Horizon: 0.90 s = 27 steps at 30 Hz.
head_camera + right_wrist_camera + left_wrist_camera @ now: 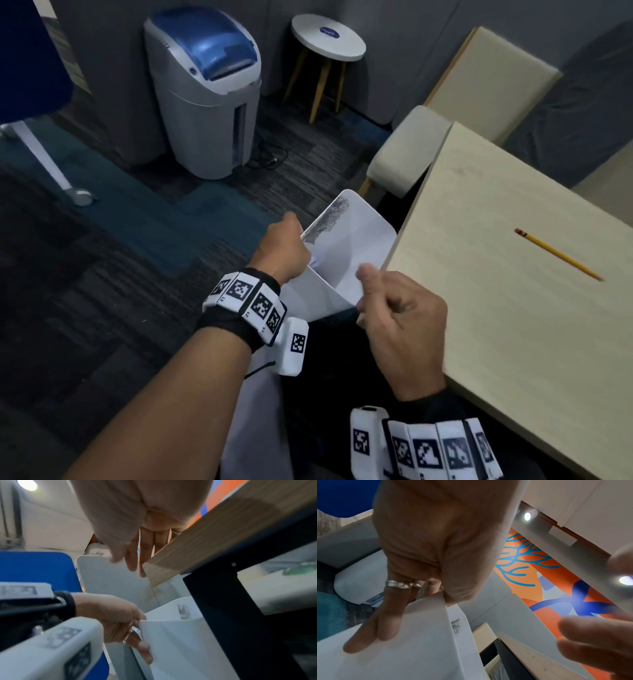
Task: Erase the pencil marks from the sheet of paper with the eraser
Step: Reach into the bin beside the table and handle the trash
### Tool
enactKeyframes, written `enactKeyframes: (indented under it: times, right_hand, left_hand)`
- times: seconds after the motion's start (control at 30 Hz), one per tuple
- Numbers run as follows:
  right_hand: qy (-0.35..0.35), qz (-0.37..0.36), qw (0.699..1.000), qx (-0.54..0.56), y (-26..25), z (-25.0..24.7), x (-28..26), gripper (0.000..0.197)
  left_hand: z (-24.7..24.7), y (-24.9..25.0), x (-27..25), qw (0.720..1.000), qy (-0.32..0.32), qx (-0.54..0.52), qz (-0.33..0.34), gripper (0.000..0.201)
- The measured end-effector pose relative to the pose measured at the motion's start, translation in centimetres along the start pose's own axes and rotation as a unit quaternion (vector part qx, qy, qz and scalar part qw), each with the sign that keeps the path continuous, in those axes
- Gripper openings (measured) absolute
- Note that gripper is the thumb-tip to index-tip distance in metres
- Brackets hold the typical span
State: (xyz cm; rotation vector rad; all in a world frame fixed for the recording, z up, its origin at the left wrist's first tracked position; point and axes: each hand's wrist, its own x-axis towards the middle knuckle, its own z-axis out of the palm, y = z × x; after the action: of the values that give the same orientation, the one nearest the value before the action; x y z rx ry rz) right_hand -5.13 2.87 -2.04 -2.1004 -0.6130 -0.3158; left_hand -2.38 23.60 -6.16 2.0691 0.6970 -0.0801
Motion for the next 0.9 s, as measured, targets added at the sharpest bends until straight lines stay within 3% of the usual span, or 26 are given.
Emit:
enactKeyframes:
  times: [0.1, 0.27, 0.37, 0.6, 0.77, 0.9]
  right_hand:
    - [0.03, 0.014, 0.999, -0.028, 1.9, -2.4, -0.1, 0.04]
    - [-0.084, 0.057, 0.976, -0.195, 5.2, -6.1, -0.4, 0.053]
    - [-0.084, 0.074, 0.967, -0.23, 5.0, -5.7, -1.1, 0.054]
    - [-0.021, 0.059, 0.975, -0.215, 5.1, -4.8, -1.4, 0.05]
    - [-0.015, 0.047, 0.976, -0.211, 5.4, -4.5, -1.0, 0.05]
    - [-0.018, 0.055, 0.972, -0.229, 5.7, -4.5, -0.8, 0.048]
  left_hand:
    - [0.9, -1.0, 0.7, 1.0, 0.015, -0.019, -0.018, 0.018]
    - [3.8, -4.6, 3.3, 0.997, 0.023, -0.046, -0.065, 0.02]
    - [6.3, -7.7, 5.3, 0.992, 0.02, -0.058, -0.106, 0.024]
    - [13.5, -13.0, 10.9, 0.982, -0.025, -0.077, -0.169, 0.022]
    - [18.4, -17.0, 13.3, 0.971, -0.024, -0.125, -0.2, 0.018]
    - [19.1, -19.3, 15.1, 0.975, -0.019, -0.057, -0.214, 0.026]
